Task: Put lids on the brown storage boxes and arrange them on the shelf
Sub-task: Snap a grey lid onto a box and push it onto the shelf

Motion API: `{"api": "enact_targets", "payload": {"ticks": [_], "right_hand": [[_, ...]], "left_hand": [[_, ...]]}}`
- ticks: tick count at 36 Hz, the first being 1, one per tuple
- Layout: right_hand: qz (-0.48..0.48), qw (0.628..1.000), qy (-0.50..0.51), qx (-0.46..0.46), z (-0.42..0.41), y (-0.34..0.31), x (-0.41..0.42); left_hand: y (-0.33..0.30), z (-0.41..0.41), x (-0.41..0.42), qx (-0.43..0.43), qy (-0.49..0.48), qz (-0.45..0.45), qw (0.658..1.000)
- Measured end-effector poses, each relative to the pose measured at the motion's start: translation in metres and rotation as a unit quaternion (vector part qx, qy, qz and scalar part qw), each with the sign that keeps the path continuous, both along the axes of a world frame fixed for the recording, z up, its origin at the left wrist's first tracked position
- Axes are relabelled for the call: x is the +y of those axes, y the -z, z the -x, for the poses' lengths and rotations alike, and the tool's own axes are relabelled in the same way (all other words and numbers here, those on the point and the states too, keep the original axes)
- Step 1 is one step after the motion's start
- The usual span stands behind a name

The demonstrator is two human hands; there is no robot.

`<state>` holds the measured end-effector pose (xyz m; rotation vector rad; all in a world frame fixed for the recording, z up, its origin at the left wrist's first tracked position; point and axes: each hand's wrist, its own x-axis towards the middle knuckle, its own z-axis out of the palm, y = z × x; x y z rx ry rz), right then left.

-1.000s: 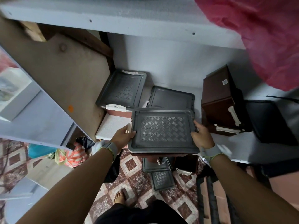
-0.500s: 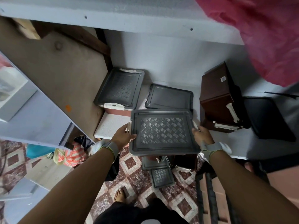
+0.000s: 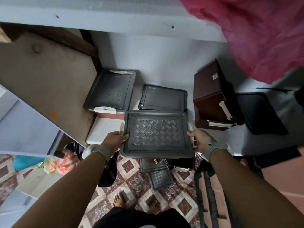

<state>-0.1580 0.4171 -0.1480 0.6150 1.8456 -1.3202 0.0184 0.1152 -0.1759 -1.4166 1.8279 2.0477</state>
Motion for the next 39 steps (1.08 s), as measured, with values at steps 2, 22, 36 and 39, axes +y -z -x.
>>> {"api": "enact_targets", "payload": {"ticks": [2,22,36,39], "right_hand": [[0.009,1.000,0.003,-0.002,0.000,0.001,0.003],[-0.008,0.981,-0.092,0.170,-0.003,-0.015,0.004],[-0.105,0.963,-0.183,0.169,-0.002,-0.006,-0.009],[0.020,0.991,-0.072,0.109,-0.008,-0.010,0.006]], "left_hand": [[0.000,-0.001,-0.001,-0.012,0.009,0.001,1.000],[-0.018,0.002,0.005,-0.054,0.077,0.303,0.948],[-0.025,0.020,0.012,-0.171,0.212,0.370,0.888],[-0.022,0.011,0.002,-0.110,0.188,0.317,0.923]]}}
